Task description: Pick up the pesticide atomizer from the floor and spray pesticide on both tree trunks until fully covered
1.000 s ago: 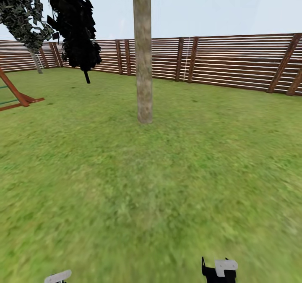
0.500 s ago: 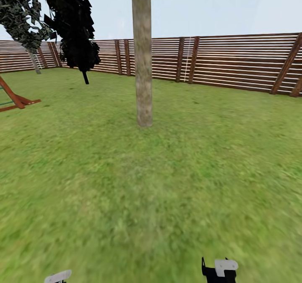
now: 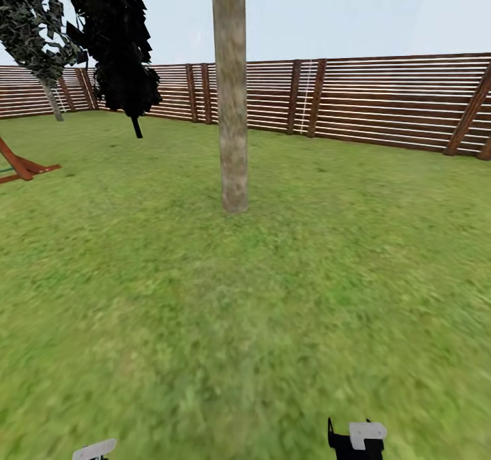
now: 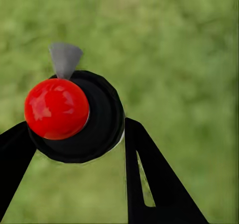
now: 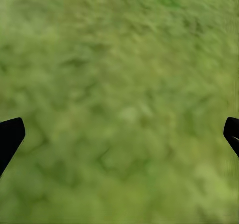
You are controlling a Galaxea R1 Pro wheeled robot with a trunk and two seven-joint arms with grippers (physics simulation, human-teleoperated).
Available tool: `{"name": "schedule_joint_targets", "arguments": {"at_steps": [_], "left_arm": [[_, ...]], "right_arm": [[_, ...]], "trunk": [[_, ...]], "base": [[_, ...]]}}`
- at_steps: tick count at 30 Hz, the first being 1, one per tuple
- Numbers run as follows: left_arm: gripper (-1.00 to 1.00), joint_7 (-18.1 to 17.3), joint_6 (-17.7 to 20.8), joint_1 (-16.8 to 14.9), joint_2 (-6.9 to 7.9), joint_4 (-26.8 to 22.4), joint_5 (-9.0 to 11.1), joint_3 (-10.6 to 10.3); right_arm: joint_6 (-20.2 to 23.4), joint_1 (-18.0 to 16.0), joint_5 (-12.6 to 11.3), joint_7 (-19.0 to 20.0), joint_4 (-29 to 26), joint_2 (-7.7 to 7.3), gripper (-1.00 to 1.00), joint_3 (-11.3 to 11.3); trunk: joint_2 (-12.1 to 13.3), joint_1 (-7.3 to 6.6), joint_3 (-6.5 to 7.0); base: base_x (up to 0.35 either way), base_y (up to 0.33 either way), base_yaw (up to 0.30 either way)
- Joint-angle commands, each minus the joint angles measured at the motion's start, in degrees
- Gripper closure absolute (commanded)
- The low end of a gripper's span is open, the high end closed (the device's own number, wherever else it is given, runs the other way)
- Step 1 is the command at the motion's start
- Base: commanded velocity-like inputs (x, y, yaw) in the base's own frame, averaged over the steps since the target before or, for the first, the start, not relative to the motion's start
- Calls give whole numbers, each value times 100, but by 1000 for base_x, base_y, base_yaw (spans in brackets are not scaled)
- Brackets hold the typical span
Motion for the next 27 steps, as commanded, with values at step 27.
{"name": "schedule_joint_targets", "arguments": {"at_steps": [27], "left_arm": [[100,38,-11,3,1,-2,14,-48]], "right_arm": [[-16,-3,-45,-6,1,4,-100,50]], "trunk": [[-2,3,-5]], "base": [[338,0,0]]}}
